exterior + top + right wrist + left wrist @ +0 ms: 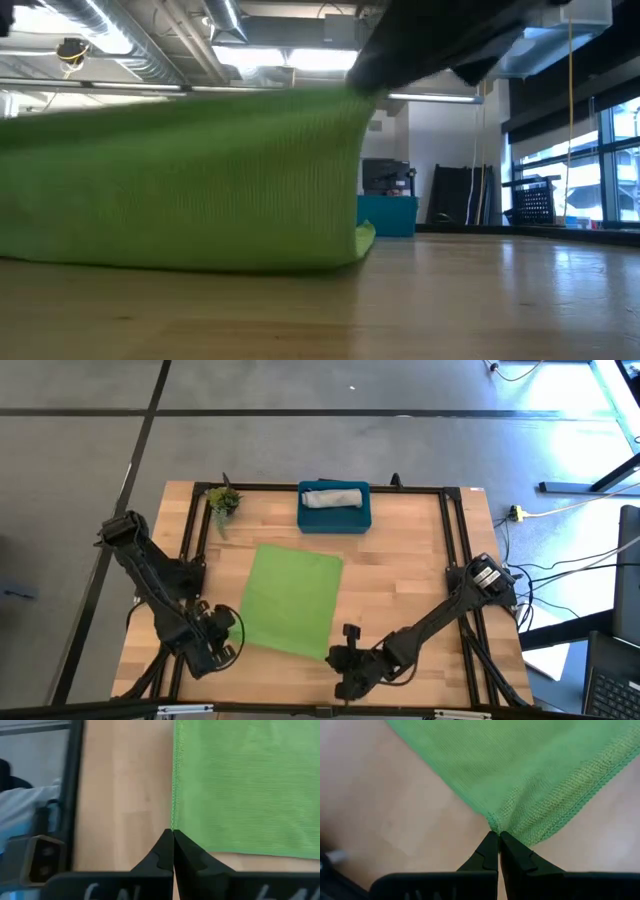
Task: Roll microfiber towels into tight, uniform cylinder then place into a basket
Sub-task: Roll the green microfiber cloth
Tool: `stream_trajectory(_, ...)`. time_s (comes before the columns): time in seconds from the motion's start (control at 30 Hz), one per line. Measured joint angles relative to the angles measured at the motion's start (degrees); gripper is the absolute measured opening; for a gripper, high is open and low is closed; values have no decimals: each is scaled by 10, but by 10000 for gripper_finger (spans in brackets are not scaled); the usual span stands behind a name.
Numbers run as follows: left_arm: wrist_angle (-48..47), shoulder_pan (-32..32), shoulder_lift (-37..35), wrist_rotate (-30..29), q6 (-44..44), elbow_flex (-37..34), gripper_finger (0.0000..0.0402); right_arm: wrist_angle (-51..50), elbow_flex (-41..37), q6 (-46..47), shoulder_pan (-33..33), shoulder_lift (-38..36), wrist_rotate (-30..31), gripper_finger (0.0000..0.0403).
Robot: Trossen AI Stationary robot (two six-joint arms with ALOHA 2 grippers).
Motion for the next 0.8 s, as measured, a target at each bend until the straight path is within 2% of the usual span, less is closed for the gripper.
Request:
stream_trajectory(0.2,-61,39,0,-49,15,0,0,-36,0,0,-42,0,20,0)
stream_trajectory(0.37,-112,88,0,-91,34,0,0,-116,0,18,-84,0,38,0)
stream_trajectory(0.57,-113,157,0,-134,110,0,0,-215,0,60,-123,0,50,0)
stream_trajectory(0.8,-113,242,0,-170,192,0,0,-235,0,34,-156,0,83,0)
